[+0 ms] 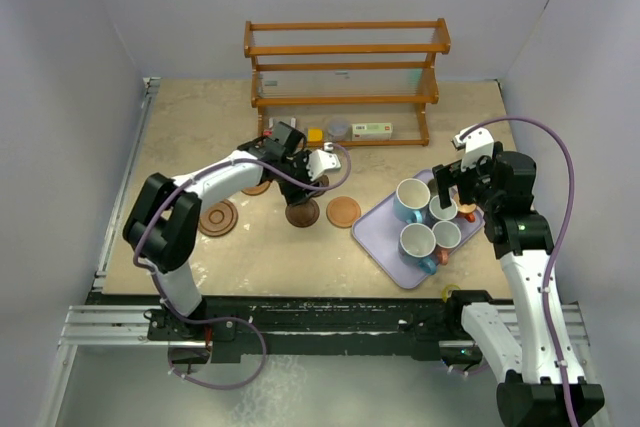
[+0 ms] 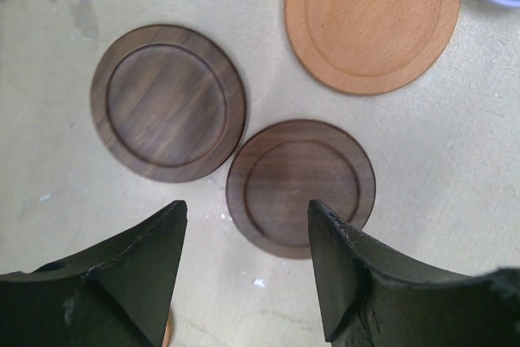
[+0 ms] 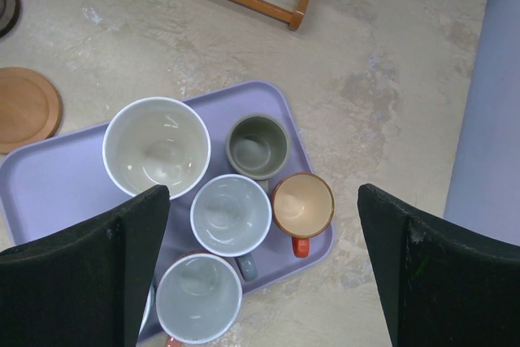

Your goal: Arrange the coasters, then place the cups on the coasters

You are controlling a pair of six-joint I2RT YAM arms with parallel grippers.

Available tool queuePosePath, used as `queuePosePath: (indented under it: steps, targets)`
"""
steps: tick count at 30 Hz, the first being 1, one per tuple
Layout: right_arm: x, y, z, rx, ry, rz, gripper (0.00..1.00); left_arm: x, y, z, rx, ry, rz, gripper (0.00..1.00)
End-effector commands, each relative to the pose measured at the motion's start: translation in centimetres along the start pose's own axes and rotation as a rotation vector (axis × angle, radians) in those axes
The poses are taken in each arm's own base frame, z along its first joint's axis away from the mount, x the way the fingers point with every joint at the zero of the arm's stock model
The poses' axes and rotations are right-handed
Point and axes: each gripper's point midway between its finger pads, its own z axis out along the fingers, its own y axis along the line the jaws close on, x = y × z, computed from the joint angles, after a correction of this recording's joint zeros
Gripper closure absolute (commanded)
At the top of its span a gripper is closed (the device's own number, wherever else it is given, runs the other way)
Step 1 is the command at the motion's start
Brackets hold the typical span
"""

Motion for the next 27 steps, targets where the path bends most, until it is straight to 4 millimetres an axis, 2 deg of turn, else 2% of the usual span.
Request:
queuePosePath:
  steps: [1,5,10,18,27]
  targets:
    - [-1.0,-0.5,-0.3,0.017,-0.034,-0.015,0.00,-2.0,1.0,1.3,-0.026,-0.039,0.019,0.41]
    - [-1.0,-0.4,-0.3,0.015,-0.034,-0.015,0.00,-2.6,0.7,2.2,-0.023,-0.042,0.020,0.41]
    - [-1.0,-0.4,-0.3,0.016,-0.034,-0.018,0.00,-2.1,1.0,2.7,-0.035,-0.013,0.009,0.42]
    - [-1.1,-0.4,-0.4,0.016,-0.035,-0.017,0.00,0.6,-0.9,3.1,0.050,0.070,0.014,0.50]
    - [-1.1,-0.3,-0.4,0.010,-0.037,-0.018,0.00,3.5,-1.5,3.8,0.057,0.162,0.000,0.50]
